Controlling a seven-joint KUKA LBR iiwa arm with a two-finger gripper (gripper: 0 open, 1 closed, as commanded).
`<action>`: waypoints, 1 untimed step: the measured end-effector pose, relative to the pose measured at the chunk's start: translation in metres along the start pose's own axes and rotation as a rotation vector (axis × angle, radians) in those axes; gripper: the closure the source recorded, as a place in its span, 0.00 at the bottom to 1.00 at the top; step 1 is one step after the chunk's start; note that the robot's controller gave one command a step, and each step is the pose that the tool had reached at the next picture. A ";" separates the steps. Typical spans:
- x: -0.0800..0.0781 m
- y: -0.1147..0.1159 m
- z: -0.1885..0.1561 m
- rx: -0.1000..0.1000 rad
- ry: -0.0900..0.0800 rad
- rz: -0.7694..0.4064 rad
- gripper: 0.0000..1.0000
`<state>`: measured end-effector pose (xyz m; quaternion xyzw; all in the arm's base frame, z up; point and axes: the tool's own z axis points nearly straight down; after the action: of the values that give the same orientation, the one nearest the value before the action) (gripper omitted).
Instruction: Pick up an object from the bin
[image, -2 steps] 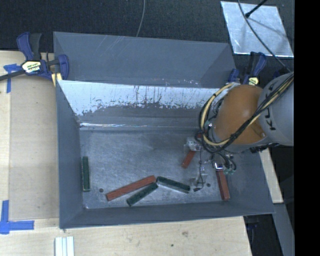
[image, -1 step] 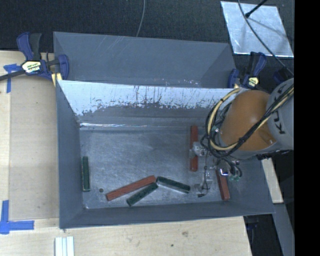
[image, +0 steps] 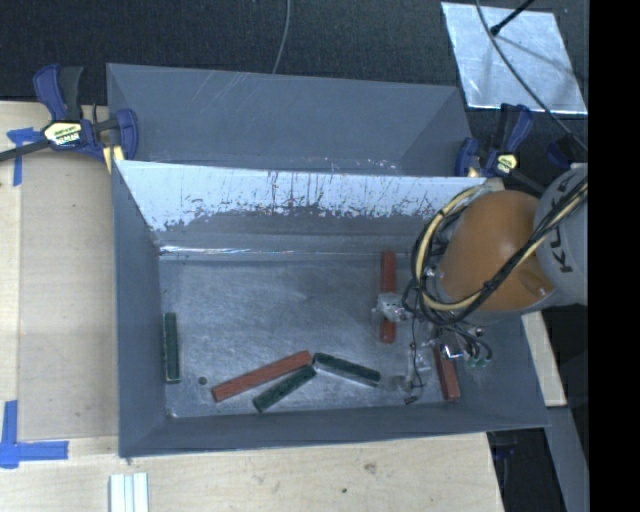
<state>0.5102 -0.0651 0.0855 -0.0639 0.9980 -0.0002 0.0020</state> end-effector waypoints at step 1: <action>0.003 0.008 0.009 -0.001 0.004 -0.203 0.00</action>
Offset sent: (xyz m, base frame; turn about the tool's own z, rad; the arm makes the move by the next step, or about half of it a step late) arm -0.0111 0.0881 -0.0155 -0.2220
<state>0.5062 -0.0578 0.0766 -0.1646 0.9864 -0.0003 -0.0003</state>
